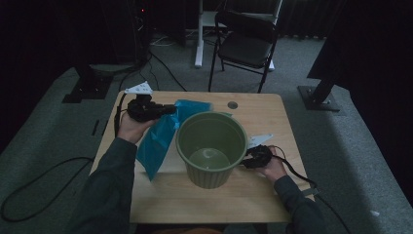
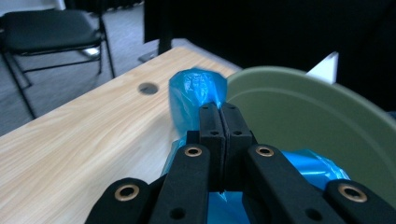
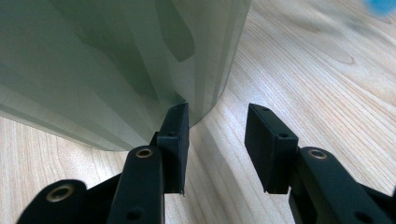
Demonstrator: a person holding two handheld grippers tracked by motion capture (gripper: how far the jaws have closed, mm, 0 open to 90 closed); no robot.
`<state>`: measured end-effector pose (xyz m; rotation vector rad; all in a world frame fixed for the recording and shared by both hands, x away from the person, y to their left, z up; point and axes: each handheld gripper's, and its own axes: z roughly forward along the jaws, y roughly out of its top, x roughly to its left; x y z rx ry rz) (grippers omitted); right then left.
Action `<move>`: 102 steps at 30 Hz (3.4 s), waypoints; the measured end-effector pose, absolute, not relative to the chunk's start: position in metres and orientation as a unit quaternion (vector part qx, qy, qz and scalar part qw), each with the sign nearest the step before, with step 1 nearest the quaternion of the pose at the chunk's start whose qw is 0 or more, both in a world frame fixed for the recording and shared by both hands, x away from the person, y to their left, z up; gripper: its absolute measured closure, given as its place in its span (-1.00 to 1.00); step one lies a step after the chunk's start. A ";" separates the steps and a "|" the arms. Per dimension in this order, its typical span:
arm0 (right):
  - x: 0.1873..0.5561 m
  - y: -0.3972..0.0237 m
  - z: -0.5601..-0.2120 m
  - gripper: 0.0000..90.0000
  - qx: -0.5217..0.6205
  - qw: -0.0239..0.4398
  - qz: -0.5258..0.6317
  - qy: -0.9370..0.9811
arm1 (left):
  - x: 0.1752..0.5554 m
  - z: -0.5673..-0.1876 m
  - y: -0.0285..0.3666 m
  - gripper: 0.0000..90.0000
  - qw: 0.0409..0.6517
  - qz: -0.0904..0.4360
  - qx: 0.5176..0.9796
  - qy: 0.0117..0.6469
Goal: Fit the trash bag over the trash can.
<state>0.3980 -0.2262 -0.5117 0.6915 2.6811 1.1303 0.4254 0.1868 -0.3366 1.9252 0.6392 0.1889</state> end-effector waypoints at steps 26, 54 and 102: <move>0.396 -0.210 -0.510 0.35 0.212 0.072 0.378 0.899 | 0.426 -0.304 0.126 0.99 0.506 0.083 0.831 0.214; 0.395 -0.210 -0.510 0.37 0.214 0.064 0.386 0.895 | 0.436 -0.301 0.031 0.99 0.479 0.049 0.863 0.151; 0.395 -0.225 -0.508 0.34 0.220 0.076 0.380 0.895 | 0.432 -0.294 -0.007 0.98 0.463 0.024 0.876 0.131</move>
